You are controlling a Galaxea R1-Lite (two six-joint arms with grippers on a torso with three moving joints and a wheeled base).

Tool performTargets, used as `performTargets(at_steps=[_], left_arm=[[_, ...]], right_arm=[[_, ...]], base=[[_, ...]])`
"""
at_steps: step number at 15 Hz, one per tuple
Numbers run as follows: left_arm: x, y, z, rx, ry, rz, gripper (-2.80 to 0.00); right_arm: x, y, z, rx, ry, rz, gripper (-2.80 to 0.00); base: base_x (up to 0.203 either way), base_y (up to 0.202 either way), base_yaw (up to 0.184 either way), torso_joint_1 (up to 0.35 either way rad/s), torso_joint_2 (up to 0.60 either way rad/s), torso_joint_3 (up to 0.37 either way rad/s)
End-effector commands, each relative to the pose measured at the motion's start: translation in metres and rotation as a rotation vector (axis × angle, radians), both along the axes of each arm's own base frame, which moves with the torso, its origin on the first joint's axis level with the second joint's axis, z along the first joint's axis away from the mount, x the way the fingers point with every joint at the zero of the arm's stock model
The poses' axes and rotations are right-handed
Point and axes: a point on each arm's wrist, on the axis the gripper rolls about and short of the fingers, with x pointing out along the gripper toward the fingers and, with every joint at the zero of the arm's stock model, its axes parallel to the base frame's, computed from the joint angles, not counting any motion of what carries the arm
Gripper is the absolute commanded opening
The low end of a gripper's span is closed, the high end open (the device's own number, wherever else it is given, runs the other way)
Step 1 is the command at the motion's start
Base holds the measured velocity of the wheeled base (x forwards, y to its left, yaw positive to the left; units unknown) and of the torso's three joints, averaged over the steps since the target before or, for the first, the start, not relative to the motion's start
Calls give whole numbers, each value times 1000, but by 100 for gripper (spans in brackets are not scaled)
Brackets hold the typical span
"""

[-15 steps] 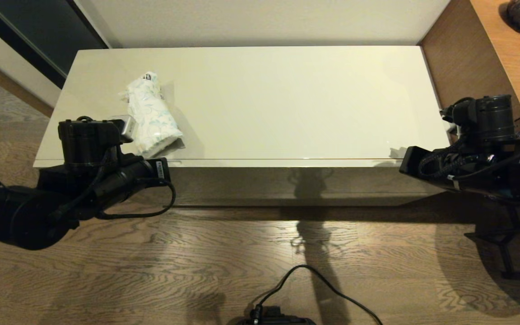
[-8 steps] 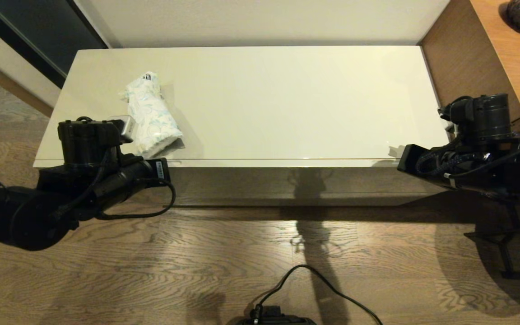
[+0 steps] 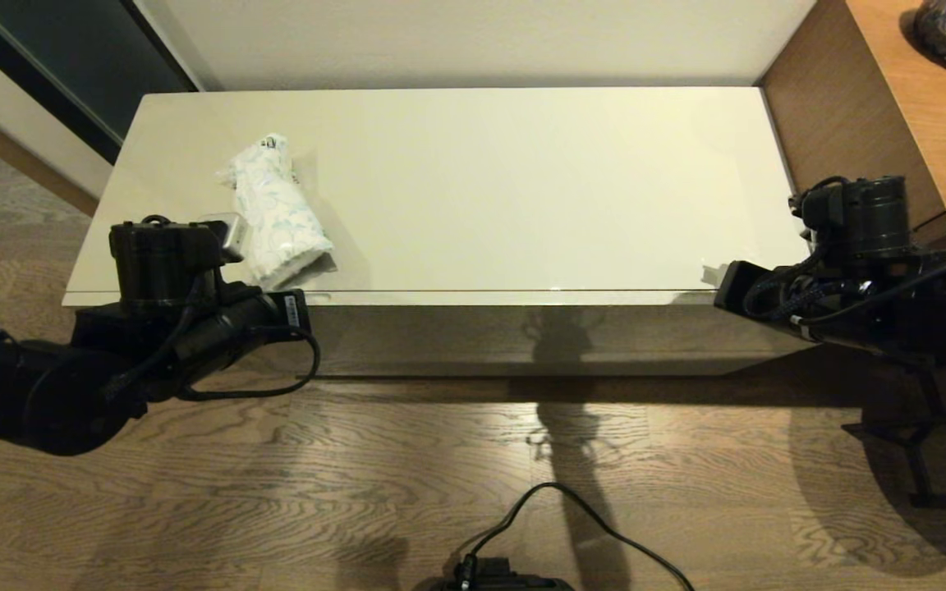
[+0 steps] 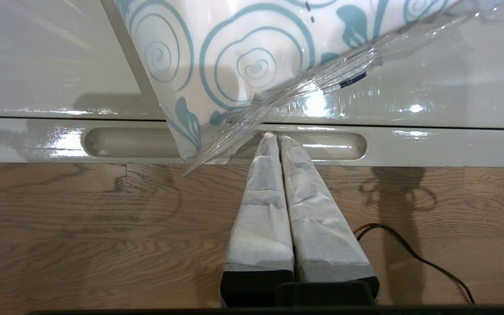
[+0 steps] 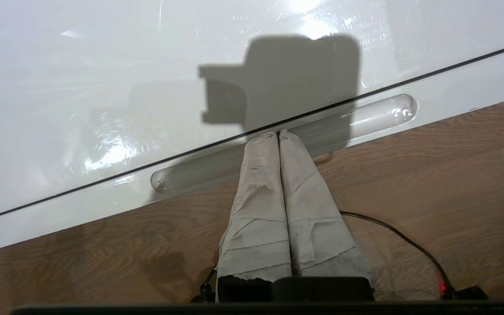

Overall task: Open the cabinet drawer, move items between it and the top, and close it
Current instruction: Open the drawer

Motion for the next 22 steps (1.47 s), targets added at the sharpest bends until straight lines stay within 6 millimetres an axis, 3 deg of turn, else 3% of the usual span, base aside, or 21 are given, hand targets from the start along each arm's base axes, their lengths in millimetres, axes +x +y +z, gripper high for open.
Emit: performTargets(at_steps=[1,8,16,22], left_arm=[[3,0,-3,1,10,1,-280],[6,-1,-23,5,75,-5,-280],[-1,0,-27,9,95,-12,-280],[-17,4,-31,20,132,-17,-280]], right_arm=[[2,1,-8,-3,27,-1,-280],[-7,-1,-28,-13,102,6,-280],[-24,-6,-25,-2,107,-1,-280],[-52,-12,-30,-4,139,9,-280]], base=[[0,0,0,0,0,0],[0,0,0,0,0,0],[0,0,0,0,0,0],[0,0,0,0,0,0]])
